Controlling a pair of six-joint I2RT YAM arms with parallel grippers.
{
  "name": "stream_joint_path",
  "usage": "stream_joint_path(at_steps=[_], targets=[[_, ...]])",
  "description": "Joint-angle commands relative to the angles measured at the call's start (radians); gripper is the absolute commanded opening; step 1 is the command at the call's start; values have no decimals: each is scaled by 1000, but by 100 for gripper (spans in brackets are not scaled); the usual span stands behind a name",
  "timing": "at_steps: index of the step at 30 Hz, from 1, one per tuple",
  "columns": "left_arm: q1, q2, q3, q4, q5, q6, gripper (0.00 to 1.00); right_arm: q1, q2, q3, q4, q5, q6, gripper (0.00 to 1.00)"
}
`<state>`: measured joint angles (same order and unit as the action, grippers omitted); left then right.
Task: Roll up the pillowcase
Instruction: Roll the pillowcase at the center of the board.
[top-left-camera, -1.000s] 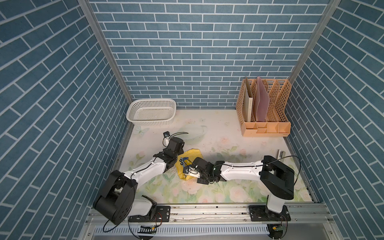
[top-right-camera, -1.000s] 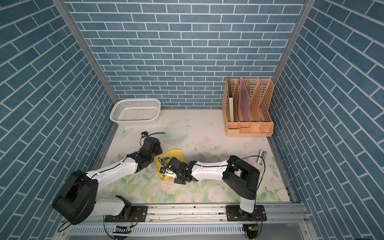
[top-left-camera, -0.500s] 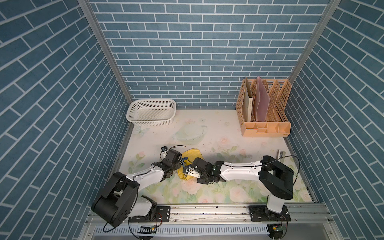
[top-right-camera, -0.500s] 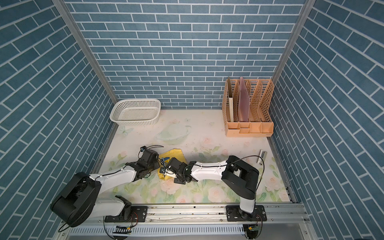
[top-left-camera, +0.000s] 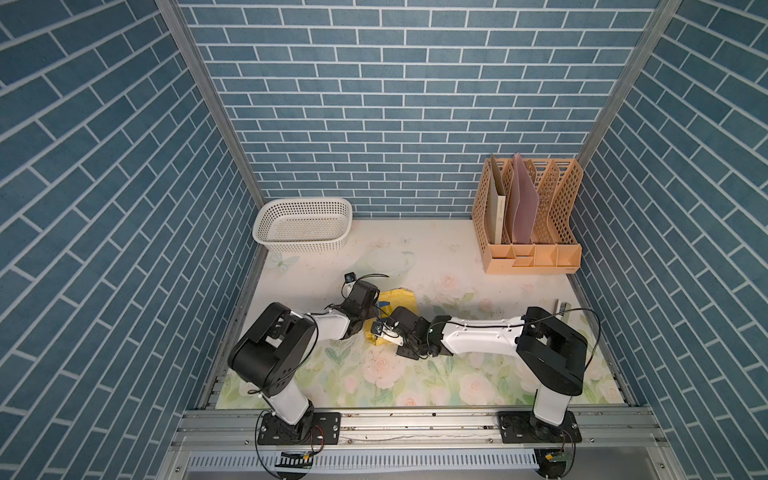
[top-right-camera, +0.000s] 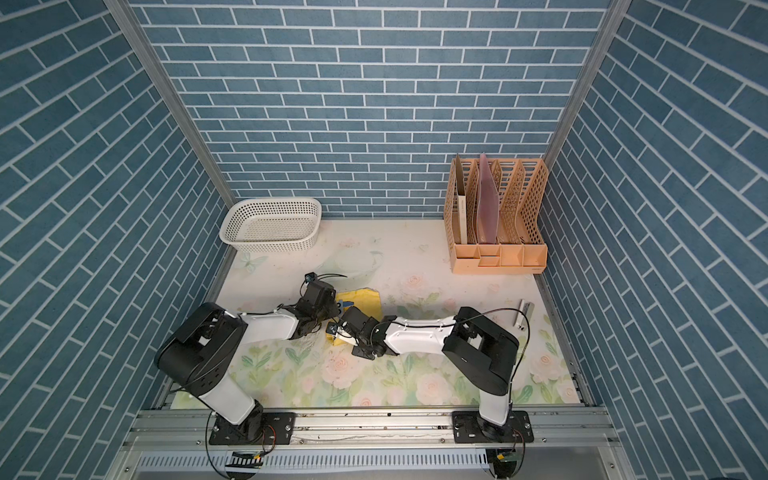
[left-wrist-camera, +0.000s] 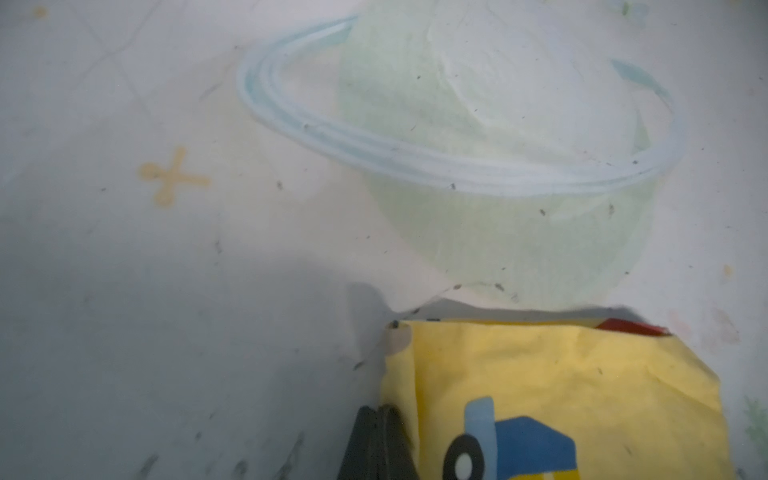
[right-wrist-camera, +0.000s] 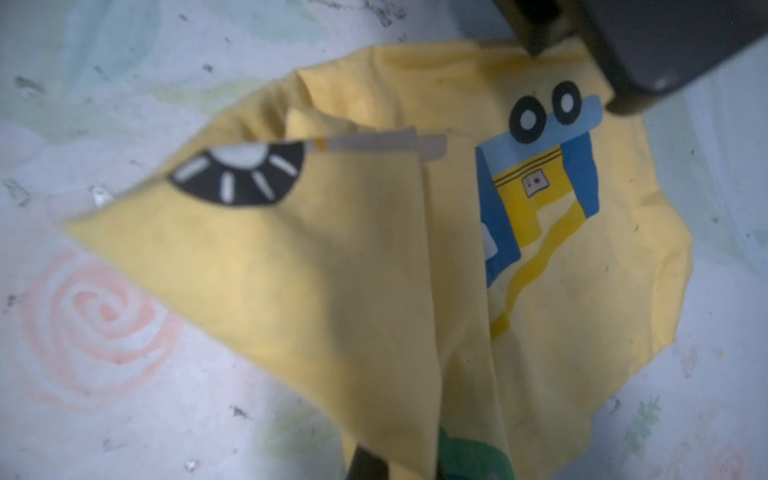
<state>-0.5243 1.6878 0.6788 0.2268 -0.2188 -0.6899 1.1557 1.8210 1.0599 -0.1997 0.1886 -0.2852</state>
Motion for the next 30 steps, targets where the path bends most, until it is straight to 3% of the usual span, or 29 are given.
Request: stream_joint_path(at_steps=[1, 6, 12, 15, 24, 30], targets=[[-8, 78, 1, -32, 33, 36, 0, 4, 17, 24, -36, 28, -21, 0], [-7, 84, -25, 7, 40, 31, 0, 1, -7, 75, -83, -20, -95, 0], [-7, 86, -22, -6, 33, 35, 0, -113, 0, 194, -238, -436, -133, 0], [-6, 76, -27, -13, 27, 30, 0, -171, 72, 288, -371, -554, -148, 0], [-2, 9, -40, -87, -17, 7, 0, -252, 179, 461, -601, -676, -198, 0], [75, -112, -77, -69, -38, 7, 1, -254, 267, 531, -662, -684, -199, 0]])
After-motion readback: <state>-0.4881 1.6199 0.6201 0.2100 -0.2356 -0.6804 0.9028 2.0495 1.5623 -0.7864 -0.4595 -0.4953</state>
